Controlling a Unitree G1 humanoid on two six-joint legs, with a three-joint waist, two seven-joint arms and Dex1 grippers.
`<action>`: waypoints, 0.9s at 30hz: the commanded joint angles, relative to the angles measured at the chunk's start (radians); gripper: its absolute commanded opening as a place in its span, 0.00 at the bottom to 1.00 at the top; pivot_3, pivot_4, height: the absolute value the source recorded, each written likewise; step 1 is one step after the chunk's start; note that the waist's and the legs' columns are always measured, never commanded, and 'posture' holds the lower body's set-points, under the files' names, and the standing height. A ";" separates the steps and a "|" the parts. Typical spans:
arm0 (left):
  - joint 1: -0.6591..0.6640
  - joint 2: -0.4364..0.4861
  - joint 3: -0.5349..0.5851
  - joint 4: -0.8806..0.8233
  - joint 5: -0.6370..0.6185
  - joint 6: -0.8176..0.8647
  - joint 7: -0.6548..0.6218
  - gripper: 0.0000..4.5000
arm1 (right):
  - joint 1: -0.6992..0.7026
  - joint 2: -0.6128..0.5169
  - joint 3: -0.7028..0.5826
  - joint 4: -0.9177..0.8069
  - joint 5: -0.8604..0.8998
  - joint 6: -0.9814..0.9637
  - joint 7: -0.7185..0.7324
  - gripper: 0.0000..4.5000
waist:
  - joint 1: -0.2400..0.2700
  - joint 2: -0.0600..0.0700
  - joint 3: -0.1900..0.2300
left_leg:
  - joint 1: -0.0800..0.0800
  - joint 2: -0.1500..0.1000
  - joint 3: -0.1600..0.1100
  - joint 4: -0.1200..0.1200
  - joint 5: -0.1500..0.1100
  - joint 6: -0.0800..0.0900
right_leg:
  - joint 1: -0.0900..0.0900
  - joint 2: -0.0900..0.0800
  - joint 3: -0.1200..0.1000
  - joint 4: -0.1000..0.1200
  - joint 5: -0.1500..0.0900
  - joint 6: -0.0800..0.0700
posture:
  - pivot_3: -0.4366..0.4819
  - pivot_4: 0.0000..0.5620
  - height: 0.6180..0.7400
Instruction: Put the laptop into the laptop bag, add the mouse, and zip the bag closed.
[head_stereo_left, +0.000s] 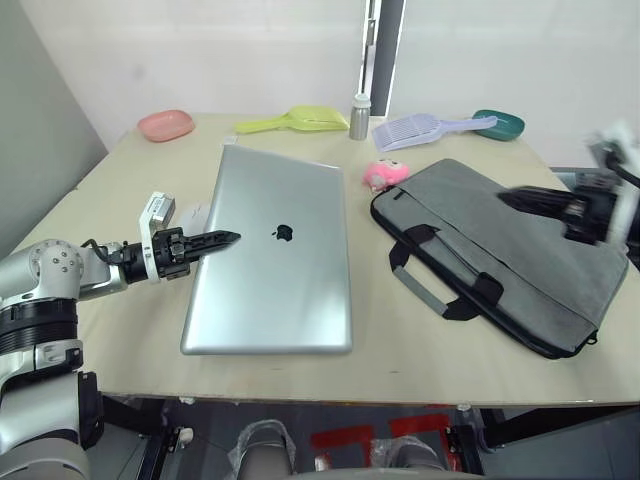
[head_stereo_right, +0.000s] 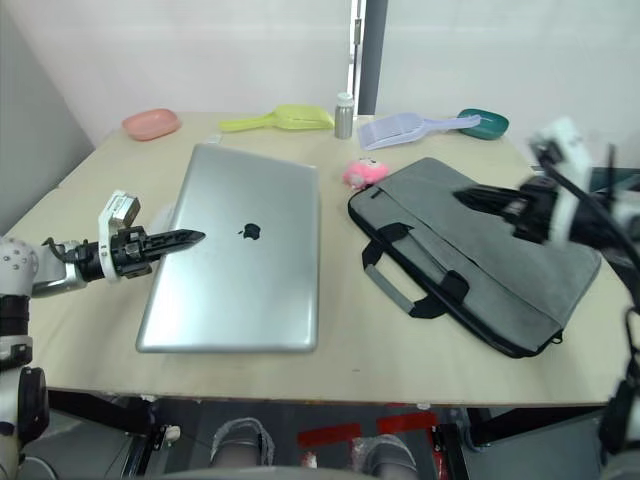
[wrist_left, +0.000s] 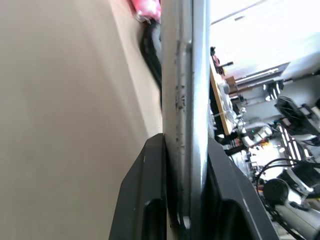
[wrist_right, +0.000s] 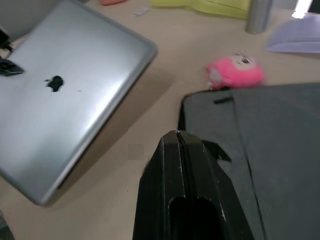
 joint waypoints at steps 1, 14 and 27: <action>-0.025 -0.002 0.081 -0.035 -0.098 0.041 0.007 0.10 | 0.151 -0.027 -0.148 -0.101 0.021 0.002 0.020 0.00 | 0.003 0.001 0.000 | 0.000 0.000 0.000 0.000 0.000 0.000 | 0.000 0.000 0.000 0.000 0.000 0.000 | 0.48 0.27 1.00; -0.007 -0.007 0.056 0.027 -0.348 0.042 0.208 0.10 | 0.458 -0.085 -0.223 -0.149 0.092 -0.024 0.058 0.86 | -0.006 0.002 0.001 | 0.002 0.000 0.001 0.001 -0.003 0.005 | 0.000 0.000 0.002 0.001 0.000 0.001 | 0.48 0.27 1.00; -0.001 -0.096 0.113 -0.005 -0.526 0.041 0.439 0.10 | 0.103 -0.042 0.460 0.037 -0.063 -0.174 -0.248 0.99 | -0.022 0.003 0.001 | 0.001 -0.001 0.001 0.004 0.000 0.000 | 0.000 0.000 0.002 0.004 0.000 0.002 | 0.48 0.27 1.00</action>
